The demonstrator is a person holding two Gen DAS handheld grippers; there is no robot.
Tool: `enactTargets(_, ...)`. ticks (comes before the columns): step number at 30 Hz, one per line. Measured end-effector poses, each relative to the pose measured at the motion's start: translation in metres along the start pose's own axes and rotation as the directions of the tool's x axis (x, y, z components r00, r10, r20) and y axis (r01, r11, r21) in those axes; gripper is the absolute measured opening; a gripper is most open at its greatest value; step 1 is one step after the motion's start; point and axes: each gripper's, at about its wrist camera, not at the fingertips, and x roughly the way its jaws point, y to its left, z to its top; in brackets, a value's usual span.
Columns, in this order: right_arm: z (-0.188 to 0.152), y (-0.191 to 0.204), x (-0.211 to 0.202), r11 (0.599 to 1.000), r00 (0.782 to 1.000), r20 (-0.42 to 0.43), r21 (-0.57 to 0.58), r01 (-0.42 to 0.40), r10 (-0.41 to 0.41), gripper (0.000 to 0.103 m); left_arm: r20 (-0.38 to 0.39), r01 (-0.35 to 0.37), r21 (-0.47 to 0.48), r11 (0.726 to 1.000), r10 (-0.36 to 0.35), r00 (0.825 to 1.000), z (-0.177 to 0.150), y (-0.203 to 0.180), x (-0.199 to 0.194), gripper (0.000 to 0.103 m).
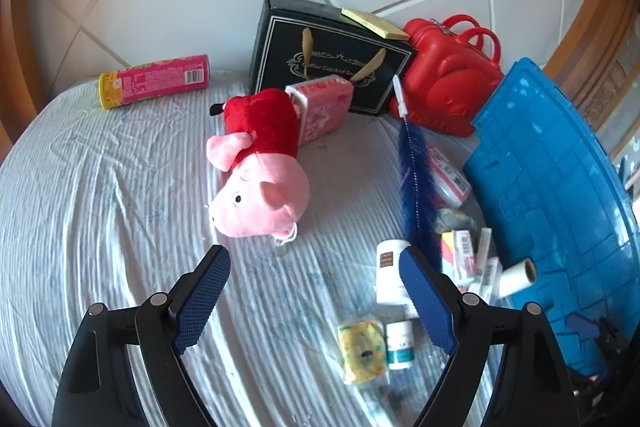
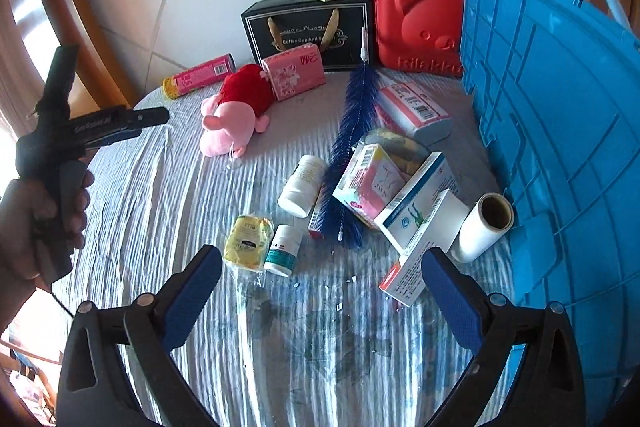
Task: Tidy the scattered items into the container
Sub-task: 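Grasp the red-and-pink pig plush with the left gripper, then lower the right gripper onto the white medicine bottle and grasp it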
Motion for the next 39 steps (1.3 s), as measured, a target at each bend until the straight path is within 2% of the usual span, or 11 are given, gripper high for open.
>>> enactTargets(5,-0.020,0.001,0.020,1.000,0.999,-0.052,0.016,-0.004,0.005,0.101,-0.056,-0.026,-0.009,1.000,0.026,0.998,0.018,0.015,0.060,0.087)
enactTargets(11,-0.041,-0.005,0.026,0.999,0.995,-0.100,0.043,0.001,0.003,0.101,-0.085,-0.049,-0.057,0.997,0.044,0.995,0.045,0.019,0.112,0.087)
enactTargets(14,-0.048,-0.011,0.025,0.998,0.994,-0.112,0.059,0.010,-0.003,0.101,-0.120,-0.098,-0.058,0.993,0.091,0.989,0.055,0.020,0.137,0.087)
enactTargets(19,-0.054,-0.021,0.020,0.996,0.992,-0.121,0.086,0.030,-0.020,0.101,-0.124,-0.159,-0.036,0.987,0.154,0.980,0.070,0.020,0.160,0.088)
enactTargets(25,-0.054,-0.029,0.014,0.994,0.992,-0.122,0.101,0.050,-0.037,0.101,-0.187,-0.214,-0.037,0.976,0.203,0.961,0.082,0.027,0.183,0.088)
enactTargets(27,-0.053,-0.029,0.013,0.993,0.992,-0.121,0.102,0.054,-0.041,0.101,-0.209,-0.226,-0.026,0.974,0.216,0.954,0.082,0.028,0.188,0.087)
enactTargets(31,-0.050,-0.030,0.012,0.993,0.992,-0.115,0.105,0.057,-0.045,0.101,-0.196,-0.225,0.011,0.974,0.223,0.955,0.080,0.022,0.179,0.073)
enactTargets(39,-0.038,-0.017,0.020,0.996,0.994,-0.103,0.076,0.041,-0.033,0.101,-0.195,-0.195,0.024,0.981,0.196,0.961,0.067,0.026,0.141,0.069)
